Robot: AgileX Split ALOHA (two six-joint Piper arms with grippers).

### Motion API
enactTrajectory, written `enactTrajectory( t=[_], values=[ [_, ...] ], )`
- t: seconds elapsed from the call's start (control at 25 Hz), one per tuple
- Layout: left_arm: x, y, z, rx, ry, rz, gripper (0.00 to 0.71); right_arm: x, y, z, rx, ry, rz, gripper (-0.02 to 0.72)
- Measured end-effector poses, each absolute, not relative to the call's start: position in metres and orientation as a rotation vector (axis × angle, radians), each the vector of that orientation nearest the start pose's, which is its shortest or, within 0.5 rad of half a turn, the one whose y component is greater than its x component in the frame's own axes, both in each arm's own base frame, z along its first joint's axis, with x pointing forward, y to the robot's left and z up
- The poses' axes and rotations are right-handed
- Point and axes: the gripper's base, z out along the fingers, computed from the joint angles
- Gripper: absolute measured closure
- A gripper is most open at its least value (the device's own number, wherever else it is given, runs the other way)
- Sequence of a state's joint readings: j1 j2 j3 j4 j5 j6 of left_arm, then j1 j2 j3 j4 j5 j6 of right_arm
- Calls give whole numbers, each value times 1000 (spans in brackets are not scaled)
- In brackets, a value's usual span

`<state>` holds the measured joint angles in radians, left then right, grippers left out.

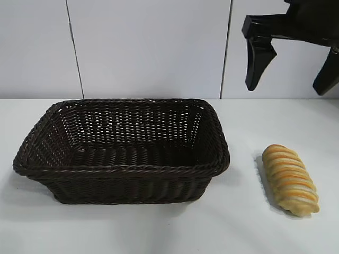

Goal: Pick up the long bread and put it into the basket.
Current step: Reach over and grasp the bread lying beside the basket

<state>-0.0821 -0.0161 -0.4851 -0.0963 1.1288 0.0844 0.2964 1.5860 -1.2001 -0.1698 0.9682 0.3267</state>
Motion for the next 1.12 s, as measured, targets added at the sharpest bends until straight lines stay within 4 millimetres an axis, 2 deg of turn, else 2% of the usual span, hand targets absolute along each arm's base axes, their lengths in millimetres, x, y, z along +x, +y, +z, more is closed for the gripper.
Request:
enactTrajectory(
  t=[0.12, 0.24, 0.48, 0.72, 1.04, 1.08, 1.12],
  values=[
    [-9, -7, 268, 184, 2101, -115, 56, 298, 71, 237, 0, 2844, -78, 9],
    [-9, -7, 268, 184, 2101, -115, 56, 291, 68, 216, 38, 2837, -53, 9],
    [-9, -7, 268, 184, 2101, -115, 56, 287, 64, 198, 77, 2787, -53, 9],
    [-9, -7, 268, 184, 2101, -115, 56, 298, 54, 178, 130, 2794, -67, 9],
    [-9, -7, 268, 184, 2101, -115, 56, 307, 56, 146, 126, 2850, -75, 9],
    [-9, -7, 268, 184, 2101, -115, 56, 308, 56, 143, 124, 2852, -74, 25],
    [-9, -7, 268, 184, 2101, -115, 56, 308, 57, 142, 124, 2847, -68, 79]
  ],
)
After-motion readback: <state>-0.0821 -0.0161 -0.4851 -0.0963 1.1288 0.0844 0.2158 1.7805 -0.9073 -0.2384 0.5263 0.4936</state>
